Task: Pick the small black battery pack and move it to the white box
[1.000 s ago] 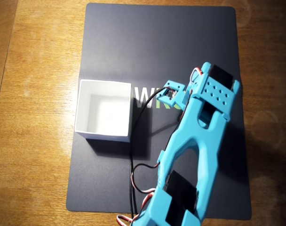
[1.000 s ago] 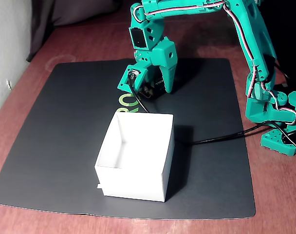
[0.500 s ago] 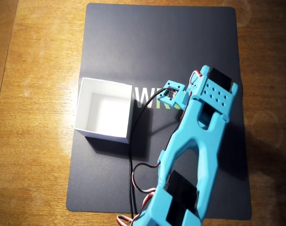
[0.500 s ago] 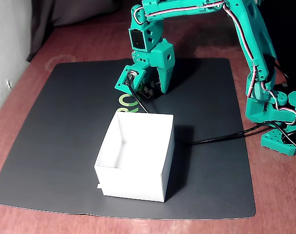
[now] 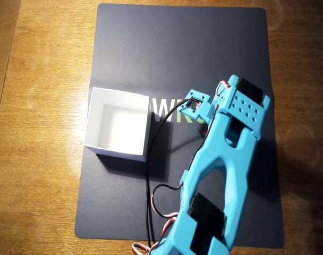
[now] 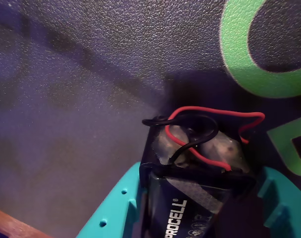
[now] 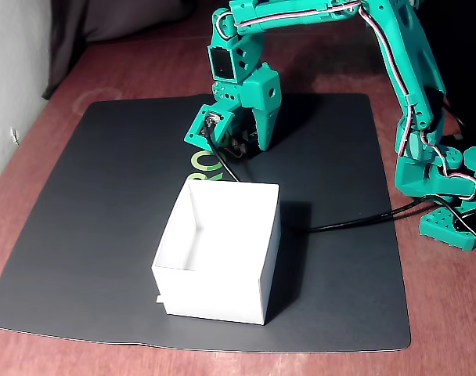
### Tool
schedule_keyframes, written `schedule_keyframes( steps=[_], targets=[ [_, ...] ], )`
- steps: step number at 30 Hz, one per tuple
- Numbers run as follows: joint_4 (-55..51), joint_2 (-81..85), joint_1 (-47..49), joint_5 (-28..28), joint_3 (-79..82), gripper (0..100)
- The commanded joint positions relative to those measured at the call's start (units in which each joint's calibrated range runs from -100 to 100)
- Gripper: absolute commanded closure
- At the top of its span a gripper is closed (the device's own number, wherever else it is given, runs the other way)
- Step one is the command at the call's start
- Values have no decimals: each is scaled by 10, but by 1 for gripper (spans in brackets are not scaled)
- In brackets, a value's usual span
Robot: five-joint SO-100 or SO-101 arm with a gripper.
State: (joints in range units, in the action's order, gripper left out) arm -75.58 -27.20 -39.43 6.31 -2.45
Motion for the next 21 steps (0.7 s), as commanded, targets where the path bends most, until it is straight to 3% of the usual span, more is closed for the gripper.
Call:
schedule_keyframes(
  steps=[1,3,21],
  targets=[
    [5,-6,-16,3,6,81],
    [5,-6,-16,0,6,88],
    [-2,6,-22,3,10,96]
  ],
)
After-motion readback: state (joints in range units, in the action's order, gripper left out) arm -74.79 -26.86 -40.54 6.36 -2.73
